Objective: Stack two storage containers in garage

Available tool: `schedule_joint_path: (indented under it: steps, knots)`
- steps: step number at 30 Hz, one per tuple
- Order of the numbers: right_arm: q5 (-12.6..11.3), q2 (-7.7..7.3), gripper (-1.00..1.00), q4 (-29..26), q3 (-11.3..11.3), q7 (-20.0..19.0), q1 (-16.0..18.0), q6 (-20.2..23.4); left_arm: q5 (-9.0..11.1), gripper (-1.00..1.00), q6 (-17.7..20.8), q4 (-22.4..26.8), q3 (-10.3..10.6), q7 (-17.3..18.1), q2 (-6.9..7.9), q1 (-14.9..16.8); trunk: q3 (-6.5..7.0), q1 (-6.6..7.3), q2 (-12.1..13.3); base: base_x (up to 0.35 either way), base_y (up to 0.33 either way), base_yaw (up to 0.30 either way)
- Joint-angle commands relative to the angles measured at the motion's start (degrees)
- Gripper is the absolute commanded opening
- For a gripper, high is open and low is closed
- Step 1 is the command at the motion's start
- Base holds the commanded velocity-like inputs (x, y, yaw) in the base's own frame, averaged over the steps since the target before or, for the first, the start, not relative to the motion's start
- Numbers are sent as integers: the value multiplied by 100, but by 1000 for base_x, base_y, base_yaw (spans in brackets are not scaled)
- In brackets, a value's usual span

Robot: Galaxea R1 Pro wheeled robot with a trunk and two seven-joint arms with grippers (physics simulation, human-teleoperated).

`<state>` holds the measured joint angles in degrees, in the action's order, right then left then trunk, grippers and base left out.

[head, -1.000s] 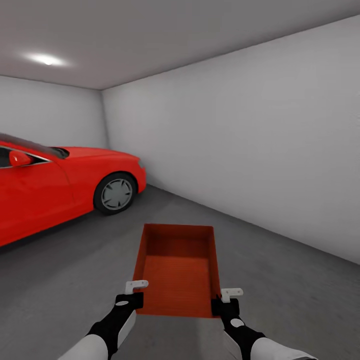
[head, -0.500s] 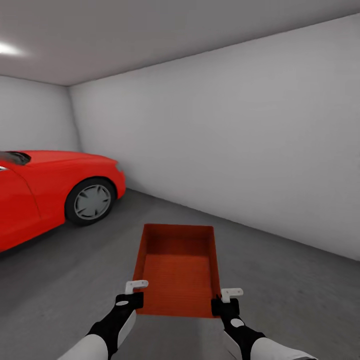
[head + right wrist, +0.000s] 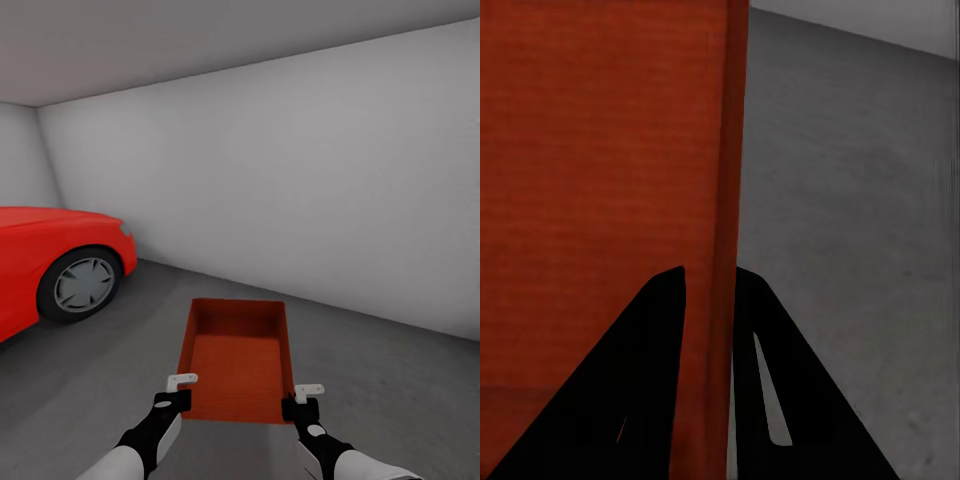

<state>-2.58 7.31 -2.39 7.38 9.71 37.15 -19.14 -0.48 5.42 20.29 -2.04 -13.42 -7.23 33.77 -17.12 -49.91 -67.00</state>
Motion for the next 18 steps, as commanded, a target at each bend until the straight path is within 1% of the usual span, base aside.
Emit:
schedule_joint_path:
  steps: [1,18]
  knots:
    - [-41,-36,-100,-15,-158,146,12,-46,66,-100,38,-8,-33,-29,2,-2,-7,-3,-4,297,226,-285]
    - [-41,-36,-100,-15,-158,145,11,-46,66,-100,38,-8,-33,-29,2,-2,-7,-3,-4,297,226,-285]
